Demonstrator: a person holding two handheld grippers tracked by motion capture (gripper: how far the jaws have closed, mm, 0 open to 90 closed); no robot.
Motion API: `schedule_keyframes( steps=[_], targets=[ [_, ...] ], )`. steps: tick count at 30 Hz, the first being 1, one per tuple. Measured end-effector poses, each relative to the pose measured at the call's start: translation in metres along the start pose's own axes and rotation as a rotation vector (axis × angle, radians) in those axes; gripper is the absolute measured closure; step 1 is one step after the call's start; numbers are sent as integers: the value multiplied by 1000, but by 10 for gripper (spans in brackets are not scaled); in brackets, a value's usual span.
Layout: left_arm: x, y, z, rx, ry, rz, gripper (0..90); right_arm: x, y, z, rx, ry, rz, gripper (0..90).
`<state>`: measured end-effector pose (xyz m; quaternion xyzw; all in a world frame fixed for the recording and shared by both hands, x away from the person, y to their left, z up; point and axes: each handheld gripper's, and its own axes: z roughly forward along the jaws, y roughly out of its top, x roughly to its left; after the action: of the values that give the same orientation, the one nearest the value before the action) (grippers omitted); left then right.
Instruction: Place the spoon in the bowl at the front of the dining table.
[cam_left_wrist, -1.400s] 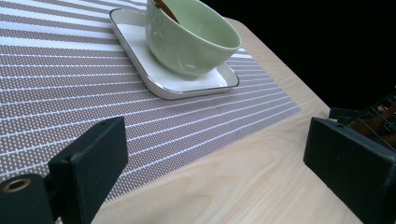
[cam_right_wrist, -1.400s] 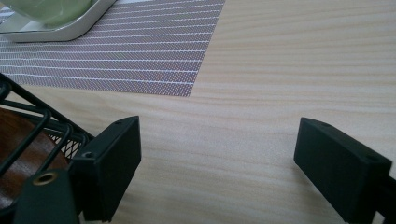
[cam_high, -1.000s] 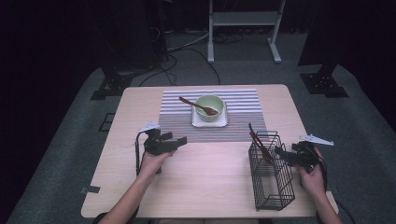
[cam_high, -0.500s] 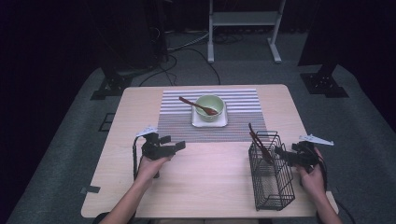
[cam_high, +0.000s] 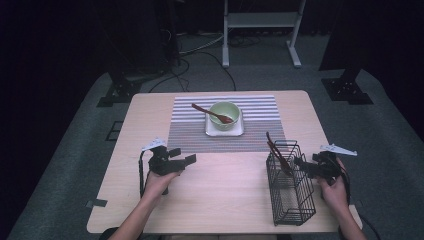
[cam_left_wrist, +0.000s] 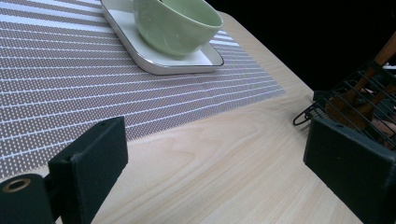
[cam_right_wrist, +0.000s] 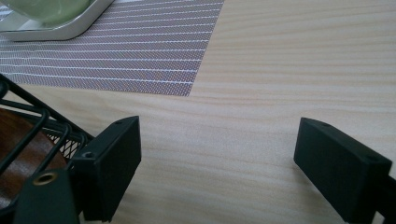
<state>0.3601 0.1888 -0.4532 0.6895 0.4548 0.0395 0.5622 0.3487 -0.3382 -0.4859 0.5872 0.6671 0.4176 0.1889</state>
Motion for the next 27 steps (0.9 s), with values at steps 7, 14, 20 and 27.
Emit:
schedule_keyframes(
  steps=[7,14,20,27],
  targets=[
    [-4,-4,-5,-5,-6,10,56,0,0,0,1,-2,-2,134],
    [-6,-10,-13,-9,-5,7,56,0,0,0,2,-2,-4,134],
    [-8,-17,-20,-15,-11,3,56,1,0,0,4,-4,-3,134],
    [-12,-25,-29,-11,-12,-8,56,1,0,0,4,-4,-4,134]
  ],
)
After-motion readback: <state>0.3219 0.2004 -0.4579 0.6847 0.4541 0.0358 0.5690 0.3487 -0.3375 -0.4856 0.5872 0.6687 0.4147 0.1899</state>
